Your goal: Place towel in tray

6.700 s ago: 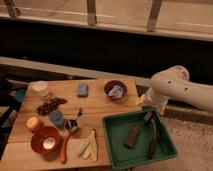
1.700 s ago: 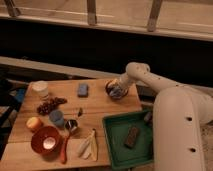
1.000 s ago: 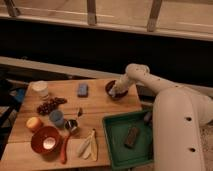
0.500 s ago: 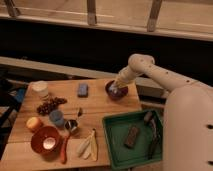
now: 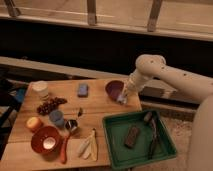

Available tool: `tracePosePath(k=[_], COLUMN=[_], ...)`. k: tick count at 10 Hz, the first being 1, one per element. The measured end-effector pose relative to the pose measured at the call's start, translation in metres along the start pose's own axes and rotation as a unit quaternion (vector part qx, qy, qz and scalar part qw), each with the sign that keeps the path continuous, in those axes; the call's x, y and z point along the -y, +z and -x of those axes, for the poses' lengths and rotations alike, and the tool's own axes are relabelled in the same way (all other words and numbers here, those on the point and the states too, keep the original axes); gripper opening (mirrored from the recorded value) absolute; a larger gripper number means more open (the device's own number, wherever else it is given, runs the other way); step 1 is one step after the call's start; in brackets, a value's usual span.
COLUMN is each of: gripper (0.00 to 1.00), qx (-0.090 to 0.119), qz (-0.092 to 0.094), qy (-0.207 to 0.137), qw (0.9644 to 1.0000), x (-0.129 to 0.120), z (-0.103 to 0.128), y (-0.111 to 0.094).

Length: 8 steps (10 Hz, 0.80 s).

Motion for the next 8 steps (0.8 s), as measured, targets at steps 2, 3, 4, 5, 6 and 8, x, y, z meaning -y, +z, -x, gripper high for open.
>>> tracePosePath(k=[2,3,4,5,6,8], gripper=[0.0,0.0,0.0,0.0,0.03,0.19], qx=[-0.045,-0.065,-0.086,-0.127,-0.172,-0.241], qz=[-0.008,-0.004,-0.001,0.004,0.005,0.013], qy=[0.015,0.022,0.023,0.015,0.009,-0.003], qw=[0.9989,0.9976,0.9961,0.9918,0.9851,0.9704], x=[0.024,0.039,0.046,0.049,0.048,0.038], z=[-0.051,-0.071,-0.087,-0.108,-0.125,-0.145], y=[-0.01,-0.016,-0.019,-0.018,-0.013,0.01])
